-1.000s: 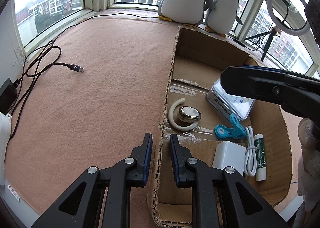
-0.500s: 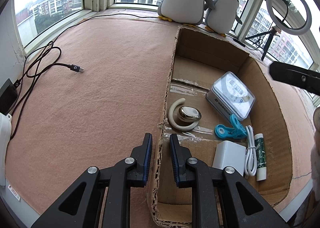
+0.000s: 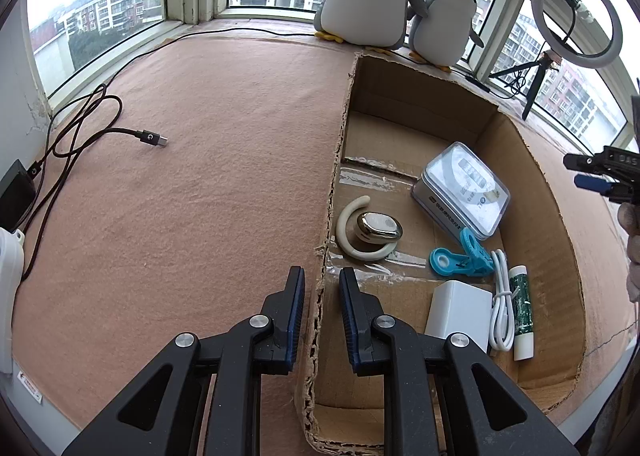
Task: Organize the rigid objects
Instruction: 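Move the right tool to the teal clothespin and close on it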
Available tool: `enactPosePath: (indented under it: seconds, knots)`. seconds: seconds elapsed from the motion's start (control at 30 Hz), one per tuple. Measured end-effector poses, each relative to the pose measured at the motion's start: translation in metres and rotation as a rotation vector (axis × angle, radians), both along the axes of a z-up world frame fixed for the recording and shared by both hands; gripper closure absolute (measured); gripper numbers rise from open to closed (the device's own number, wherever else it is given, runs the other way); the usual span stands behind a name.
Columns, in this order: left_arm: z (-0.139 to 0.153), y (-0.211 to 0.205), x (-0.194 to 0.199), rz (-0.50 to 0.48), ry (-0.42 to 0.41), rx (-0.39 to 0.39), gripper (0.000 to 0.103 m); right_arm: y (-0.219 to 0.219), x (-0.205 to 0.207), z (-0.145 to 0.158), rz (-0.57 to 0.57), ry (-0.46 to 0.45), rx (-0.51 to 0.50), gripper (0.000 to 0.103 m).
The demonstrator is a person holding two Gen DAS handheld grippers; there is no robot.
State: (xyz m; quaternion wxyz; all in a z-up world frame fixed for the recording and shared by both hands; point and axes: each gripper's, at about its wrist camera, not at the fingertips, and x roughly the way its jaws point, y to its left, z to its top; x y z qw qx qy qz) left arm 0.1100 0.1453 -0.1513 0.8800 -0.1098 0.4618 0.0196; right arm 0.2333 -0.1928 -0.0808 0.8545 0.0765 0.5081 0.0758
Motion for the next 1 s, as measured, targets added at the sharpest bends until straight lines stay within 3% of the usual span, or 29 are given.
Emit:
enactPosePath:
  seconds: [0.37,0.8,1.0]
  knots:
    - [0.0,0.001,0.0,-0.003,-0.001,-0.003,0.083,-0.008,0.033,-0.032,-0.117,0.138,0.07,0.049]
    - [0.0,0.001,0.001,-0.005,-0.001,-0.007,0.083,-0.001,0.058,-0.049,-0.164,0.16,-0.035,0.065]
    - [0.0,0.001,0.001,-0.005,0.0,-0.005,0.083,-0.001,0.057,-0.049,-0.151,0.155,-0.085,0.08]
